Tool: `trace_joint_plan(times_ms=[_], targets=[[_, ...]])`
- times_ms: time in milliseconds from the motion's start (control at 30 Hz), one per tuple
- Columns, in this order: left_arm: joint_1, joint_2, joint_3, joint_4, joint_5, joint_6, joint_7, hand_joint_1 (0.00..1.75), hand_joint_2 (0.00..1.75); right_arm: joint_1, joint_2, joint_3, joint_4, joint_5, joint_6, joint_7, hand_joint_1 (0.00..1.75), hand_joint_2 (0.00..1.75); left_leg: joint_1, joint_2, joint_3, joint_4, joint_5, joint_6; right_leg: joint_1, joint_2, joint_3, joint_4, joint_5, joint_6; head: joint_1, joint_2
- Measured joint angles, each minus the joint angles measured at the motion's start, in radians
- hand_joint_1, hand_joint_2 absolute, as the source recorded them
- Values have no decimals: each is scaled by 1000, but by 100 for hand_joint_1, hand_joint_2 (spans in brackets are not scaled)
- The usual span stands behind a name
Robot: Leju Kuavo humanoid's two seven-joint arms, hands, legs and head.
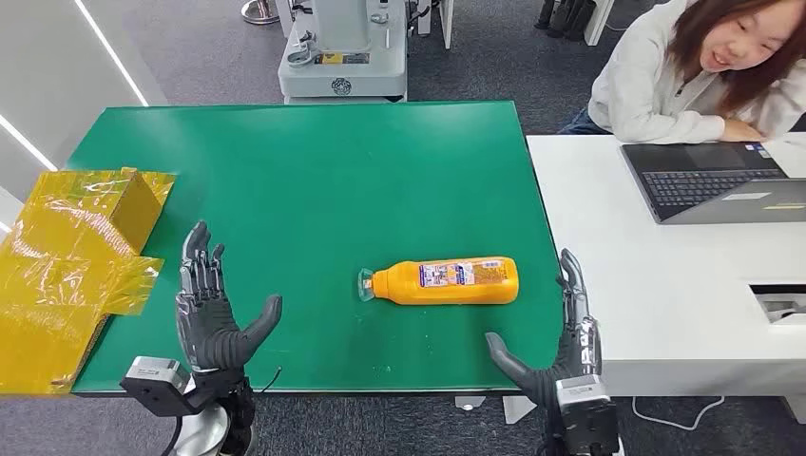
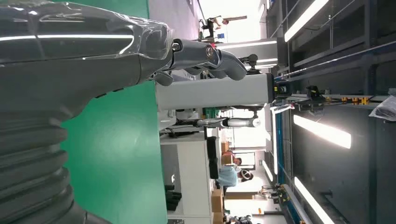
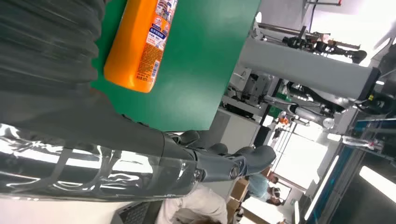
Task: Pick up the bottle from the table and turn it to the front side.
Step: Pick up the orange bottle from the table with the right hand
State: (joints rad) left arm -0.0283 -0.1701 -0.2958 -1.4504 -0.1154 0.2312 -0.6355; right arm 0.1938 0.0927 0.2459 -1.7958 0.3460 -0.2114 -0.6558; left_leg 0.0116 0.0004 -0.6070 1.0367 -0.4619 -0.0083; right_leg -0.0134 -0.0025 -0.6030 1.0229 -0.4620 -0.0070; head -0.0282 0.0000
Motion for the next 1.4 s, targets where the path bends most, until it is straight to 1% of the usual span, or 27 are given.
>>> trace_joint_plan(times_ms=[100, 267, 433, 500, 567, 667, 733, 833, 967, 1167, 1400], targets=[[-10, 0, -2, 2, 2, -3, 0, 0, 175, -24, 0, 0, 6, 21, 11, 9, 0, 175, 0, 0, 0, 0, 0, 0, 0, 0, 0, 0, 0, 0, 0, 0], [-32, -9, -18, 15, 3, -17, 0, 0, 175, -111, -3, -1, 62, 84, 30, 56, 0, 175, 0, 0, 0, 0, 0, 0, 0, 0, 0, 0, 0, 0, 0, 0], [-68, -14, -55, 48, 14, -49, -2, 0, 175, -269, -38, 3, 258, 193, 44, 141, 0, 175, 0, 1, 1, 1, 1, 1, 0, 1, 1, 0, 1, 0, 0, 0], [-82, -14, -67, 61, 18, -56, -3, 0, 175, -325, -51, 9, 341, 216, 75, 163, 0, 175, 0, 1, 0, 1, 1, 1, 0, 1, 1, 0, 2, 0, 0, 0], [-95, -15, -77, 74, 21, -66, -3, 0, 175, -382, -63, 25, 430, 251, 130, 202, 0, 175, 0, 1, 0, 1, 1, 1, 0, 1, 1, 0, 2, 0, 0, 0], [-125, -15, -94, 99, 25, -88, -3, 0, 175, -486, -76, 74, 587, 319, 238, 268, 0, 175, 0, 1, 0, 1, 1, 1, 0, 1, 0, 1, 2, 0, 0, 0], [-145, -16, -105, 120, 29, -99, -2, 0, 175, -558, -83, 120, 702, 354, 290, 292, 0, 175, 0, 0, 0, 1, 1, 1, 0, 1, 0, 1, 2, 0, 0, 0], [-165, -16, -115, 145, 36, -105, -1, 0, 175, -651, -85, 181, 848, 389, 337, 305, 0, 175, 0, 0, 1, 1, 2, 0, 0, 1, 0, 1, 2, 0, 0, 0], [-185, -16, -119, 174, 47, -102, -1, 0, 175, -762, -85, 258, 998, 422, 389, 312, 0, 175, 0, 1, 1, 1, 2, 0, 0, 2, 0, 1, 2, 0, 0, 0], [-203, -14, -119, 214, 66, -73, -1, 0, 175, -881, -81, 373, 1146, 465, 431, 314, 0, 175, 0, 1, 3, 1, 2, 0, 0, 2, 3, 1, 2, 0, 0, 0], [-202, -12, -119, 239, 77, -53, -3, 0, 175, -970, -65, 483, 1245, 478, 476, 351, 0, 175, 0, 1, 4, 1, 2, 0, 0, 1, 4, 1, 2, 0, 0, 0]])
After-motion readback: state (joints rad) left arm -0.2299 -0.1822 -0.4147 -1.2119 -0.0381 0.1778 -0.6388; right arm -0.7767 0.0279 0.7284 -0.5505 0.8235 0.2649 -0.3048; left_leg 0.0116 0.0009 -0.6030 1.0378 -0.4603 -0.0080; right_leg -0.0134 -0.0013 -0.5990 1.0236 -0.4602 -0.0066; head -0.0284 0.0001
